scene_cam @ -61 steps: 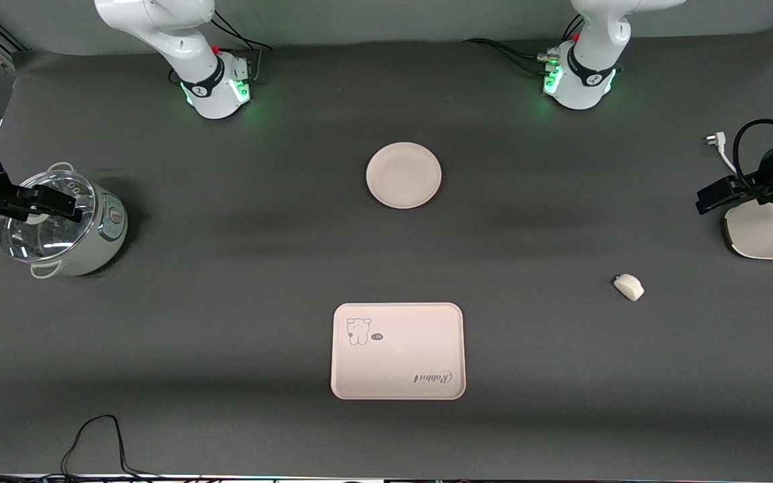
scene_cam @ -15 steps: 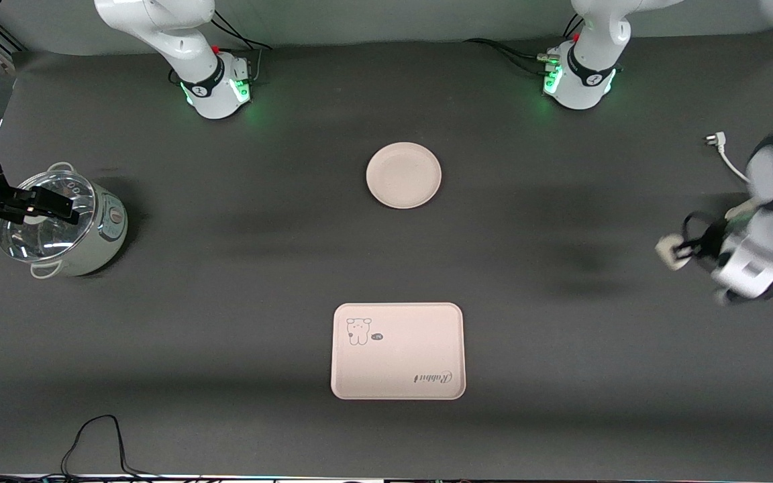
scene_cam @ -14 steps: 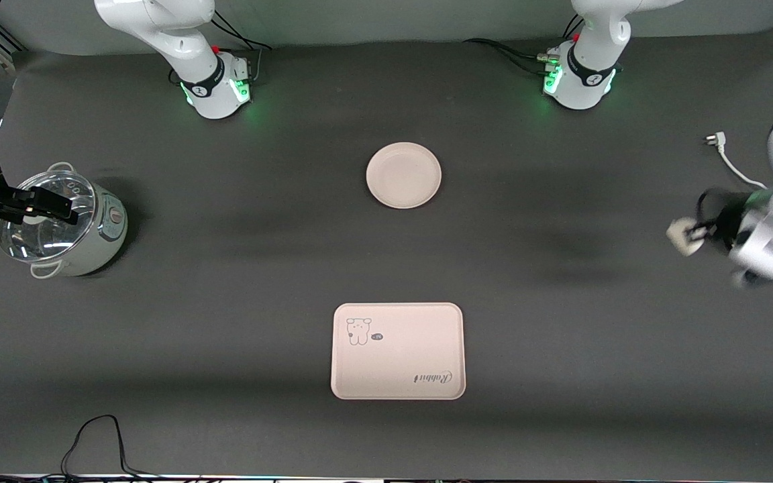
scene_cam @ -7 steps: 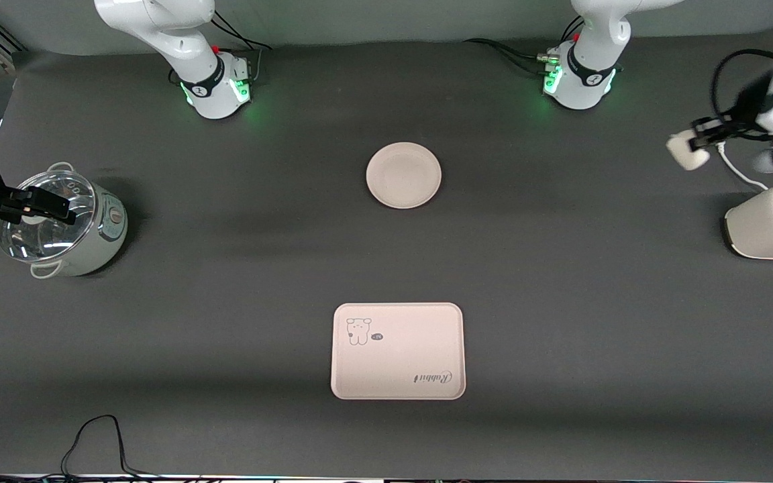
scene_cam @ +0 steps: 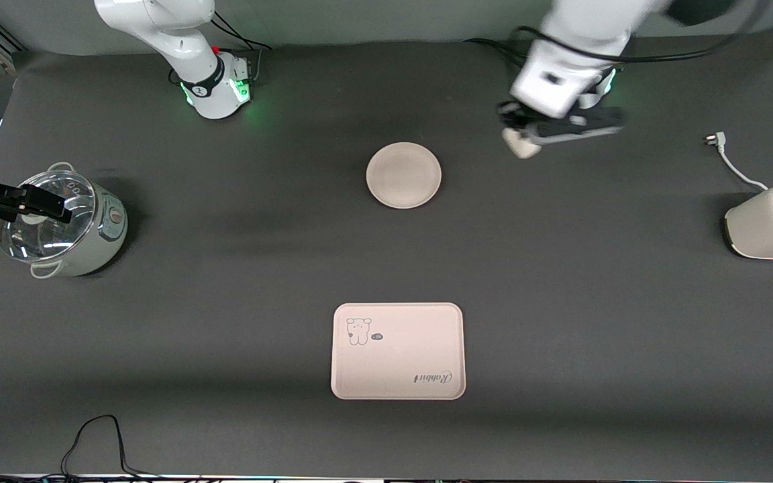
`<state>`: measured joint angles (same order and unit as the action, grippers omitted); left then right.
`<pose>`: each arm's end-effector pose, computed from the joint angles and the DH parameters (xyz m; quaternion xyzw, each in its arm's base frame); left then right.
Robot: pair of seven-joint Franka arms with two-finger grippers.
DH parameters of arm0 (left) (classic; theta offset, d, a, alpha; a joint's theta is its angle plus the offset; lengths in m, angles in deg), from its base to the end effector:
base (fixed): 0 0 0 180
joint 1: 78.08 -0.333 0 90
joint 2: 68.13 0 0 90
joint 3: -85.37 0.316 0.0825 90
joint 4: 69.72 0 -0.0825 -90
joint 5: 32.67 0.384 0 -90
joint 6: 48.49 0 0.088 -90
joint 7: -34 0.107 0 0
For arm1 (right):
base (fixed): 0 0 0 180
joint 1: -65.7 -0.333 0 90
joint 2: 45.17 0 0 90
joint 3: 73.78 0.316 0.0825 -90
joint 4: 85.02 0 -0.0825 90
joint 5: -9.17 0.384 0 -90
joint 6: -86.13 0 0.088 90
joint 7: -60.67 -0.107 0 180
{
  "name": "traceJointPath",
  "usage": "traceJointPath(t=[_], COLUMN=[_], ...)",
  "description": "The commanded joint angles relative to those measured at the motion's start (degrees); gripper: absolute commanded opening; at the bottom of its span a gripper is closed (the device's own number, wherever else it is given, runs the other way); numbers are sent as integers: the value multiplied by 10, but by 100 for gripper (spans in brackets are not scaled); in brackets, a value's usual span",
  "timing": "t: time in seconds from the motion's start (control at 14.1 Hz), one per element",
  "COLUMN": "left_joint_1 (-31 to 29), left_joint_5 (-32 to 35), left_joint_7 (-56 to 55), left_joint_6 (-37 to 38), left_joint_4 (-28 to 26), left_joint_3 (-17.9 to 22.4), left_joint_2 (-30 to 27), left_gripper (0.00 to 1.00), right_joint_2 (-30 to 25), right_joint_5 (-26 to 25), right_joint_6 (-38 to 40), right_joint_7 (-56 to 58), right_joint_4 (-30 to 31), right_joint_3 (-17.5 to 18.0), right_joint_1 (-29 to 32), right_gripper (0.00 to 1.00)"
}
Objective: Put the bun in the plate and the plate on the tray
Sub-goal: 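Lift the bun and carry it over the white plate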
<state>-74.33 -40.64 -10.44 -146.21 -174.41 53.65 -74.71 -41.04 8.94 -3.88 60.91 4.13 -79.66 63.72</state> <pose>0.4160 -0.3279 0.5670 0.9951 0.0901 -0.0337 0.0222 0.5736 -0.0375 0.5910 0.9991 -0.0318 -0.0285 0.0047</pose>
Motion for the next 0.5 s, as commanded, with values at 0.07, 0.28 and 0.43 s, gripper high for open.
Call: traceJointPath(t=[0.07,0.28,0.43], left_joint_1=[77,128,150], left_joint_5=[6,13,57], left_joint_7=[-76,-135,-202], left_joint_6=[-130,-276,-341], left_joint_4=[-72,-152,-166], left_joint_3=[4,5,5], left_joint_2=[59,113,172], left_gripper=[0,0,0], right_joint_2=[-8,-7,-7], right_joint_5=[-7,-7,-7], right_joint_6=[3,3,3], right_joint_7=[11,11,11], right_joint_4=[4,4,4], right_joint_3=[-4,-3,-3], right_joint_1=[-5,-5,-5], right_gripper=[100,100,100])
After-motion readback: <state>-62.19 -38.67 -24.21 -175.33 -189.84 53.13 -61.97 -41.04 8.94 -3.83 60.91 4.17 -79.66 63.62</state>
